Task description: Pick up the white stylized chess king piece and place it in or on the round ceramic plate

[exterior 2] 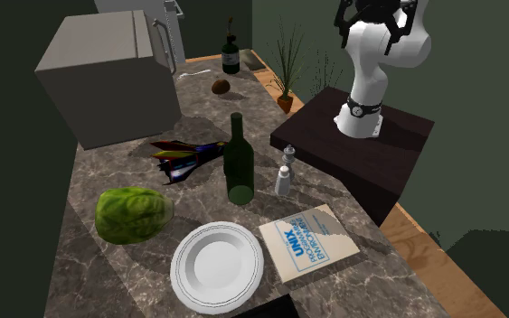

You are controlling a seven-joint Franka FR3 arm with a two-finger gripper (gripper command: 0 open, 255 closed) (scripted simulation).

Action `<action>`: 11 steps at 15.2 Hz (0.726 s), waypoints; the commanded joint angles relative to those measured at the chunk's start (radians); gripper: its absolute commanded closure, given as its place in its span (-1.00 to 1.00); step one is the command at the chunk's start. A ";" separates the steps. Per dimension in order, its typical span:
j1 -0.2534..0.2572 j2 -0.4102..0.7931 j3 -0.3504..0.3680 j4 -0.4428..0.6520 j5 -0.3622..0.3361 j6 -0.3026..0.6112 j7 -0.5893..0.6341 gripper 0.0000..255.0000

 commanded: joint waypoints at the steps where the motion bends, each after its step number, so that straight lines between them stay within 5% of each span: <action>1: 0.000 0.000 0.000 0.000 0.000 0.000 0.000 -1.00; 11: -0.053 0.132 -0.066 -0.221 -0.051 0.335 -0.059 -1.00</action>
